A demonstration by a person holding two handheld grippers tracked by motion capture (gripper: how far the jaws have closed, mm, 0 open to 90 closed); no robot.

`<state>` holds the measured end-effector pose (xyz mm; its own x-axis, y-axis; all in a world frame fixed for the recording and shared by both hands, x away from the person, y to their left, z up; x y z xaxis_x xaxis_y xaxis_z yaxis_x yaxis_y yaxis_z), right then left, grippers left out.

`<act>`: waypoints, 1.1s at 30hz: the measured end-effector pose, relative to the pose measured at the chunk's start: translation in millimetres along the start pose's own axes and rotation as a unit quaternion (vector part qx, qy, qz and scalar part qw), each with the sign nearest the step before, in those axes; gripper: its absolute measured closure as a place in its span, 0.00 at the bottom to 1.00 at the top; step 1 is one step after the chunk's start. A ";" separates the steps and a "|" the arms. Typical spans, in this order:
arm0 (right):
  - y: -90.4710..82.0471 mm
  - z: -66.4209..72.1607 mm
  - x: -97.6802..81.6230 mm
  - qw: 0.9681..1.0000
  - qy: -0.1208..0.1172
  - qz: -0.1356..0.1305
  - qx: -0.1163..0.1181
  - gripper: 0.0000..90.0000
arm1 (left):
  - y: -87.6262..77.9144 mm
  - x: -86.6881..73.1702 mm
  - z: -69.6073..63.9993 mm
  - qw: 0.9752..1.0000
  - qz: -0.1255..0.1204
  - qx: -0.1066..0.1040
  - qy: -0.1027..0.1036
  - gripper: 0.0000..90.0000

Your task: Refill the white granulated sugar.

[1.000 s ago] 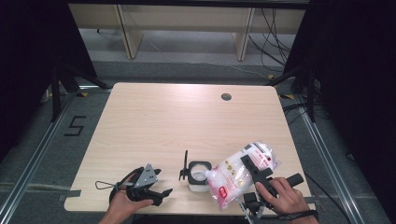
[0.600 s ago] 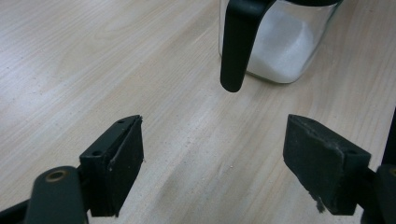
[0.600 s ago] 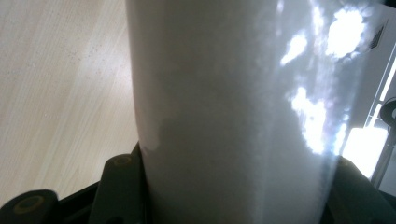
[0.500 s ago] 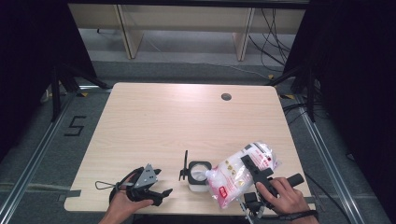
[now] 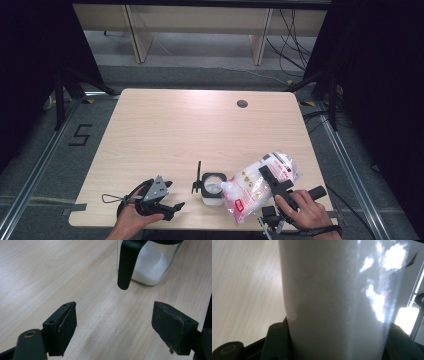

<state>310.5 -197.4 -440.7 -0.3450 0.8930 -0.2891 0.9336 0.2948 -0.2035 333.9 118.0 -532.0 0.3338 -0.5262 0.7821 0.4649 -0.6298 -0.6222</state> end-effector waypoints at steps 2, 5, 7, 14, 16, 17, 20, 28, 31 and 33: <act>-0.4 0.2 -0.5 1.000 0.007 0.001 0.000 0.55 | 1.0 0.3 -0.6 1.000 -0.005 0.000 -0.004 0.22; 0.6 -0.6 -0.3 1.000 -0.002 -0.001 0.000 0.55 | 0.3 0.0 -0.2 1.000 -0.002 0.000 -0.001 0.22; 0.1 1.2 -1.6 1.000 0.009 0.002 0.001 0.55 | 1.0 0.3 -0.4 1.000 -0.005 0.000 -0.004 0.22; 0.0 2.8 -2.5 1.000 0.027 0.000 0.006 0.55 | 0.0 0.1 0.3 1.000 0.000 0.003 0.000 0.22; 0.8 1.7 -2.2 1.000 0.019 -0.007 0.005 0.55 | -0.4 0.1 0.5 1.000 0.000 0.004 0.002 0.22; 0.5 -0.4 -2.3 1.000 0.010 -0.005 0.006 0.55 | -0.7 -0.4 2.3 1.000 0.005 0.007 0.009 0.22; 1.2 0.6 -2.8 1.000 0.009 -0.006 0.002 0.55 | 0.3 0.3 -0.1 1.000 -0.004 0.004 -0.002 0.22; 0.4 -0.3 -2.9 1.000 0.011 -0.004 0.006 0.55 | 0.9 0.0 0.3 1.000 -0.005 0.009 0.001 0.22; -0.4 0.4 -2.8 1.000 0.013 -0.002 0.008 0.55 | 0.7 0.0 0.6 1.000 -0.005 0.010 0.003 0.22; 0.4 0.2 -2.5 1.000 0.015 -0.006 0.003 0.55 | 1.1 0.1 0.4 1.000 -0.005 0.005 0.000 0.22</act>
<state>311.7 -199.6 -440.2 -0.3527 0.8996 -0.2577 0.9289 0.3032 -0.2127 334.7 117.5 -532.6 0.3285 -0.5208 0.7879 0.4770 -0.6286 -0.6143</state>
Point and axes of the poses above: each handheld gripper's, and its own axes: y roughly forward along the jaws, x roughly out of its top, z roughly to its left, the point moved 5 cm from there along y, roughly forward along the jaws, and after that the axes turned 1 degree about x, right-handed, at the moved point
